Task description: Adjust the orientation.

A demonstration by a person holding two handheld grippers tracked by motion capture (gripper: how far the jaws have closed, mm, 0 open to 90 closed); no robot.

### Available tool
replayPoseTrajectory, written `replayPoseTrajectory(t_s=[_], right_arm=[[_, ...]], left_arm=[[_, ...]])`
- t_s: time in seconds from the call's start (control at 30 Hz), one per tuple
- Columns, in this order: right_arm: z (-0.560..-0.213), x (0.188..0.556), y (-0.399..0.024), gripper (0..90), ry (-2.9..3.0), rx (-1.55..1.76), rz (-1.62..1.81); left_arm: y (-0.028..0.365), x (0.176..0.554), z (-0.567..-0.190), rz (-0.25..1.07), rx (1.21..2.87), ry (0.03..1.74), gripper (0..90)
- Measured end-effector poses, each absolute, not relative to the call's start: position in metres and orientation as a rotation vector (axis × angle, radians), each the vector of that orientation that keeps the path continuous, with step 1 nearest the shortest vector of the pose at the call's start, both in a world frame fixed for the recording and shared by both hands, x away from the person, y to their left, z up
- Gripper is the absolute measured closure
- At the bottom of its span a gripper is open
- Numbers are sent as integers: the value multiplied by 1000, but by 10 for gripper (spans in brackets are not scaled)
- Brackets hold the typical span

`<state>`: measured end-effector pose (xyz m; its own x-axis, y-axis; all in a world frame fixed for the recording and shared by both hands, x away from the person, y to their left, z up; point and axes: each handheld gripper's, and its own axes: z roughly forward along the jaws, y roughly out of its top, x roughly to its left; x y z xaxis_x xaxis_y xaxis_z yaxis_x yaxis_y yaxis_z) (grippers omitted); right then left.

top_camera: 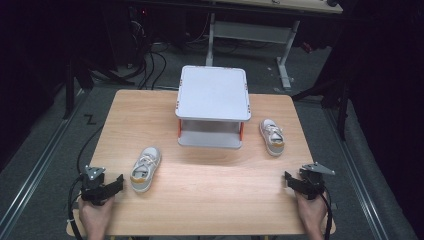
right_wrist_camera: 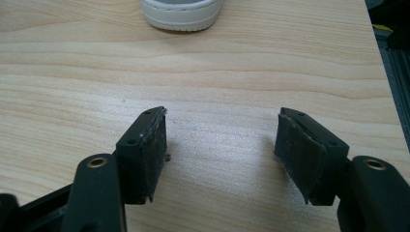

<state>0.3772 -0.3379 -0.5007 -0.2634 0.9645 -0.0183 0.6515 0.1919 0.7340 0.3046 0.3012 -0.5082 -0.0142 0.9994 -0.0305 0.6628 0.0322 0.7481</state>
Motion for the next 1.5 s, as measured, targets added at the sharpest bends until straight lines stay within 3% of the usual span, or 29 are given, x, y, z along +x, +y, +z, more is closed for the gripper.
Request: replayPoseTrajectory(t_s=[0.5, 0.7, 0.87, 1.3, 1.5], right_arm=[[-501, 377, -337, 333, 2000, 1500, 854], [-501, 377, -337, 332, 2001, 1498, 855], [-501, 377, -337, 330, 2004, 1498, 856], [-501, 377, -337, 320, 2010, 1488, 856], [-501, 377, -337, 319, 2013, 1487, 858]], left_arm=[[294, 305, -508, 746, 1769, 1668, 262], [288, 303, -508, 742, 1781, 1628, 376], [287, 306, -501, 660, 1811, 1609, 454], [291, 294, -467, 618, 1699, 1539, 514], [284, 295, -450, 578, 1738, 1478, 534]])
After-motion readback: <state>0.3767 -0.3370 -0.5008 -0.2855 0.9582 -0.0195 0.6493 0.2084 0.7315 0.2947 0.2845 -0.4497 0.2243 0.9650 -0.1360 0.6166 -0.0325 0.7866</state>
